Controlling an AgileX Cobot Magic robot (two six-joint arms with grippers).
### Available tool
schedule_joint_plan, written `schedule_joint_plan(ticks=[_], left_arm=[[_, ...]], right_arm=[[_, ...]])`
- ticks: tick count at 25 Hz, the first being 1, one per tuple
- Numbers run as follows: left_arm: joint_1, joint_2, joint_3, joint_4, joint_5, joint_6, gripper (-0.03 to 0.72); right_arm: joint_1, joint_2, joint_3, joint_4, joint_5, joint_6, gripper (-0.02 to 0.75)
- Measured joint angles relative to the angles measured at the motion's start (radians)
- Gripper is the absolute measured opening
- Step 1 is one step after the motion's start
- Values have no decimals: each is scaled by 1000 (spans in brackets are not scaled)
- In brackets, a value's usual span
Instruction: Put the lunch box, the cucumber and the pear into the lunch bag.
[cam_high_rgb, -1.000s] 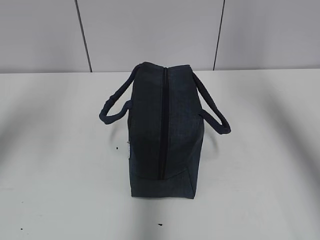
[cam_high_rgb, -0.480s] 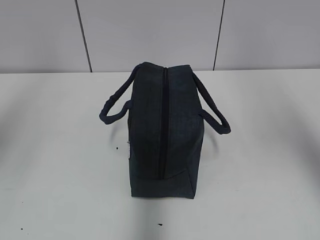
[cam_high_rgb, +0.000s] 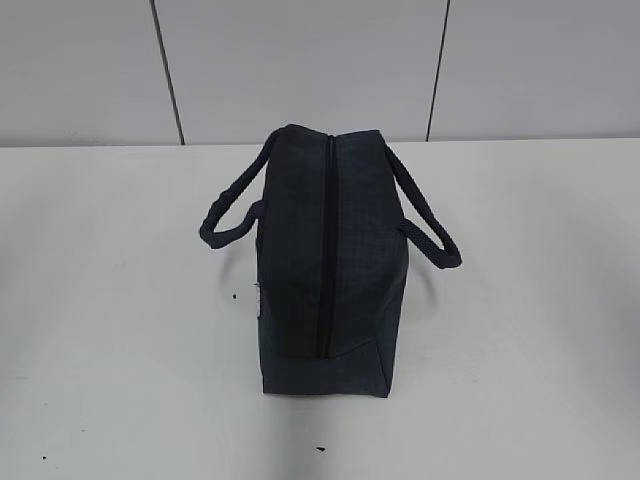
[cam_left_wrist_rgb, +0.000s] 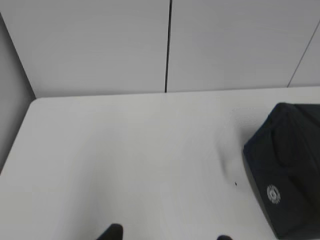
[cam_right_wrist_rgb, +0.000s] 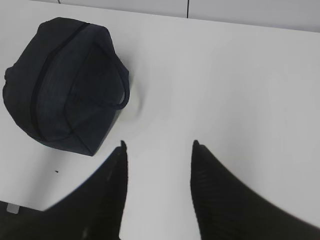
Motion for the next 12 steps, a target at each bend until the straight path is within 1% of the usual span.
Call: schedule_joint_plan(ticks=[8, 12], left_arm=[[0, -343, 372, -73, 8, -1, 351], [0, -499, 500, -77, 14, -3, 351]], right_arm=[[0, -268, 254, 9, 2, 29, 333], [0, -370, 390, -16, 5, 29, 332]])
